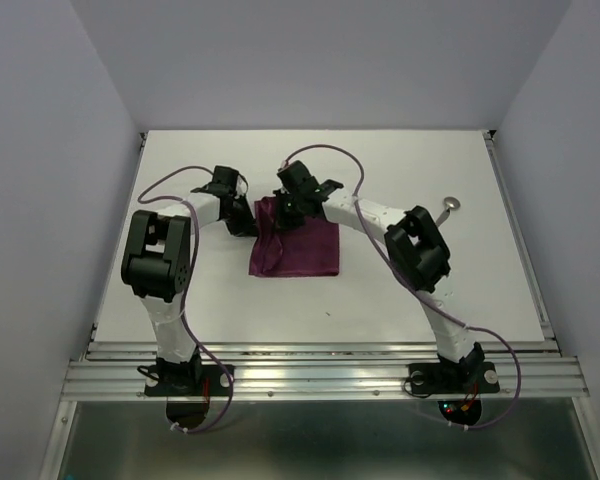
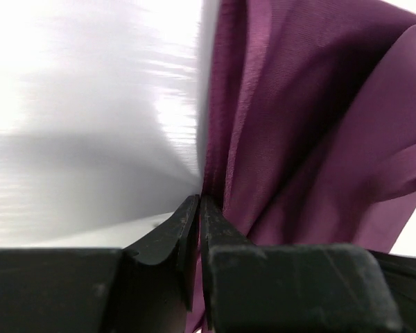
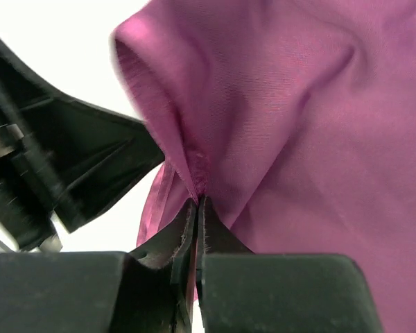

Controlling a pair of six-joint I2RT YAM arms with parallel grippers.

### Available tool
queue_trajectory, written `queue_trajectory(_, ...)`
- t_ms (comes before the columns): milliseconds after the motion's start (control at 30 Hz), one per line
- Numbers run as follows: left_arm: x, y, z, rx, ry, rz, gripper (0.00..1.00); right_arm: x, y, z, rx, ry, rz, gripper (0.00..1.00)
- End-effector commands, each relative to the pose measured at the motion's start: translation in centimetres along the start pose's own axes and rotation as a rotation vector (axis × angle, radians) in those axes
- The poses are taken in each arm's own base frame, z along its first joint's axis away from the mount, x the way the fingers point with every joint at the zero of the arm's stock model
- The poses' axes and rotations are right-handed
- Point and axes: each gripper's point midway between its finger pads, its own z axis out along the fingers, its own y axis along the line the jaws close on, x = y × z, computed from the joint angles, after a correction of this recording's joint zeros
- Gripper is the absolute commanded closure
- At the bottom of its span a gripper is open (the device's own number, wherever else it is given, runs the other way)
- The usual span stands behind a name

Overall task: Fold the napkin into a case and place the utensils inside
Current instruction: Fold the rectangle-folded napkin at the center of the board.

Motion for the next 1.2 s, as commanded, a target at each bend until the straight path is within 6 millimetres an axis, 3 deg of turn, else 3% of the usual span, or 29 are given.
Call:
queue_trajectory(0, 1.8, -1.2, 1.5, -0.011, 0.065, 0.011, 0.83, -4.9, -0.8, -5.4, 0.007, -0.159, -0.003, 0.99)
queue_trajectory(67, 2.5, -2.5, 2.2, 0.005, 0.082, 0.033, 0.83, -5.2, -1.9, -6.8, 0.030, -0.178, -0.001, 0.99)
queue_trajectory(133, 2.9, -4.3, 2.5, 0.027, 0.084, 0.048, 0.83, -4.8, -3.8, -7.3, 0.063, -0.173, 0.020, 0.99)
queue_trajectory(200, 3.3, -5.3, 3.0, 0.043, 0.101, 0.054, 0.83, -4.7, -4.5, -7.8, 0.076, -0.179, 0.024, 0.99)
queue_trajectory(367, 3.8, -7.4, 2.9, 0.080, 0.105, 0.061, 0.83, -4.6, -4.1, -8.5, 0.058, -0.178, 0.005, 0.99)
queue_trajectory(767, 4.9, -6.5, 2.5, 0.071, 0.107, 0.043, 0.83, -4.6, -2.4, -7.2, -0.031, -0.137, 0.024, 0.99)
queue_trajectory(1167, 5.2, -6.4, 2.4, 0.078, 0.112, 0.046, 0.83, -3.8, -1.4, -4.5, -0.043, -0.103, 0.031, 0.99)
